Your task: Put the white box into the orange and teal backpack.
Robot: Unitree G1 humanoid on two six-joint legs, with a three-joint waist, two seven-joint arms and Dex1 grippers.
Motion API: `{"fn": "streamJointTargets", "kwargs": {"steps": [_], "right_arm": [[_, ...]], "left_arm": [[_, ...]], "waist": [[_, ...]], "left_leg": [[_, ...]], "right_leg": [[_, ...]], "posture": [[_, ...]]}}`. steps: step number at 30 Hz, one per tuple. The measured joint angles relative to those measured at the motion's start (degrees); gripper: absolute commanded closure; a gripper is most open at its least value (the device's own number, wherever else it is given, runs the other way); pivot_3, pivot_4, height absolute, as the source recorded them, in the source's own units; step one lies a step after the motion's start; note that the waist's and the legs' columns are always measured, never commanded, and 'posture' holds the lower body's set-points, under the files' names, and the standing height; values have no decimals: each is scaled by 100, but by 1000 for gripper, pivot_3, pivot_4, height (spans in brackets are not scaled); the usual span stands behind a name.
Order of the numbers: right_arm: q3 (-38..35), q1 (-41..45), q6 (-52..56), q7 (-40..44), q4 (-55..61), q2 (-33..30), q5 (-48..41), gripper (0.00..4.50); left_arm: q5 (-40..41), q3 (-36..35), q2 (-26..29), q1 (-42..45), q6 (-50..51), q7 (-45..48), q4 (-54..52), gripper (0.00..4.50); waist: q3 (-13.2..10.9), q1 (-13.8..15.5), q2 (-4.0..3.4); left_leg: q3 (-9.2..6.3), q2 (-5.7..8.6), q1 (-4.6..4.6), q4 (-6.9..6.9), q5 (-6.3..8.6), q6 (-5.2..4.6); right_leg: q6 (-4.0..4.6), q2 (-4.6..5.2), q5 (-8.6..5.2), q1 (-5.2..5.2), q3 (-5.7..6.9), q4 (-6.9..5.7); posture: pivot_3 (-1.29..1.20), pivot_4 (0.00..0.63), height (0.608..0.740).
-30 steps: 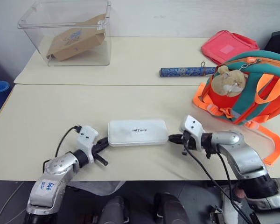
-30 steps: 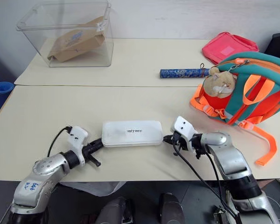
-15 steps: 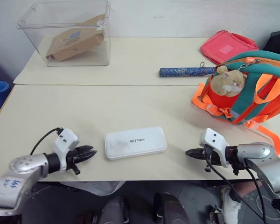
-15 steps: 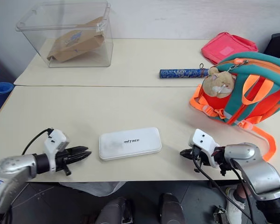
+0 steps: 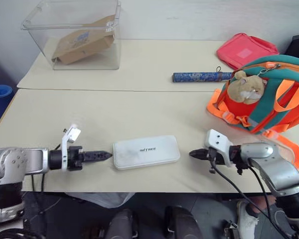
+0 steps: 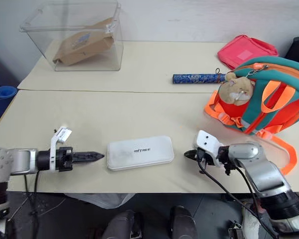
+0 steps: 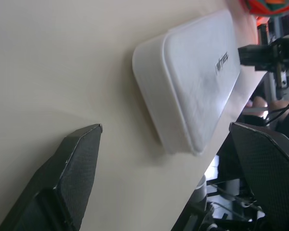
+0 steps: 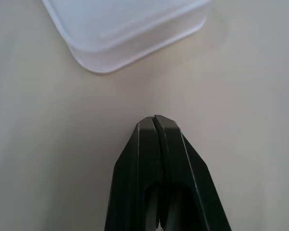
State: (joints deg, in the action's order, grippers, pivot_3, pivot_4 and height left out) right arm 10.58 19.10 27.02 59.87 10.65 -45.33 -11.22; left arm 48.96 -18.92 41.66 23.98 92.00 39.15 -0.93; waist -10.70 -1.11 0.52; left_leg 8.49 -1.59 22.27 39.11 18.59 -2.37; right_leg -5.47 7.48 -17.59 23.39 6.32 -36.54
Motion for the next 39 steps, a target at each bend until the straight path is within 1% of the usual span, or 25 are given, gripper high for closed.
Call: {"fn": "streamJointTargets", "kwargs": {"steps": [3, 6, 10, 15, 20, 22, 25, 28, 31, 35, 39], "right_arm": [[285, 257, -70, 11, -75, 253, 104, 4500], [456, 498, -89, 11, -223, 374, 211, 4500], [530, 676, -94, -1, -374, 545, 328, 4500], [536, 710, -66, -24, -398, 631, 401, 4500], [540, 707, -65, -39, -385, 697, 429, 4500], [541, 699, -66, -35, -370, 697, 438, 4500], [541, 690, -66, -14, -352, 694, 435, 4500], [490, 592, -79, 48, -273, 526, 414, 4500], [313, 352, -78, 116, -127, 199, 338, 4500], [-50, -77, -69, 286, 64, -421, 224, 4500], [-151, -168, -19, 335, 92, -546, 171, 4500]], "left_arm": [[248, -12, -280, 250, 6, -471, 233, 26], [656, 86, -280, 312, -15, -823, 434, 26], [1469, 288, -268, 372, -34, -1439, 711, 26], [2533, 368, -243, 276, -89, -2315, 907, 26], [3452, 312, -597, 242, -78, -3168, 1233, 26], [3715, 312, -647, 234, -79, -3454, 1267, 26], [4059, 348, -493, 106, -81, -3706, 1193, 26], [4187, 366, -164, -61, -39, -3734, 1021, 26], [4203, 360, 99, -68, -22, -3760, 1010, 26], [4206, 367, 400, -94, -5, -3759, 984, 26], [4328, 447, 675, -200, -10, -3761, 820, 26]], "waist": [[1, 7, 1], [1, 7, 1], [4, 20, 7], [6, 19, 9], [7, 27, 10], [7, 28, 12], [8, 19, 12], [8, -28, 12], [8, -36, 13], [9, -21, 14], [10, -54, 16]], "left_leg": [[-1, -1, 0, 0, -2, 4], [-1, -1, -5, 0, -2, 4], [-3, 0, -7, 0, -2, 4], [-3, 0, -10, 0, -2, 5], [-3, 2, -10, 0, -2, 4], [-3, 2, -10, 0, -2, 5], [-3, 1, -10, 0, -2, 6], [-3, 0, -10, -1, 0, 9], [-3, 0, -12, -1, 0, 10], [-3, 1, -12, -1, 0, 10], [-3, -5, -12, -3, 1, 18]], "right_leg": [[0, 1, 0, 1, 0, -4], [0, 3, 0, 0, -2, -15], [0, 6, 0, -2, -5, -19], [0, 8, 0, -3, -6, -23], [0, 8, 0, -4, -5, -23], [0, 7, 0, -3, -5, -23], [0, 6, 0, -3, -5, -24], [1, 3, 0, -3, -5, -22], [2, 3, -1, -5, -5, 0], [2, 4, -1, -6, -7, 4], [7, 2, -4, -2, -7, 2]], "posture": [[0, 150, 740], [0, 150, 740], [0, 150, 740], [0, 150, 740], [0, 150, 740], [0, 150, 740], [0, 150, 740], [0, 150, 740], [0, 150, 740], [0, 150, 740], [0, 150, 740]]}}
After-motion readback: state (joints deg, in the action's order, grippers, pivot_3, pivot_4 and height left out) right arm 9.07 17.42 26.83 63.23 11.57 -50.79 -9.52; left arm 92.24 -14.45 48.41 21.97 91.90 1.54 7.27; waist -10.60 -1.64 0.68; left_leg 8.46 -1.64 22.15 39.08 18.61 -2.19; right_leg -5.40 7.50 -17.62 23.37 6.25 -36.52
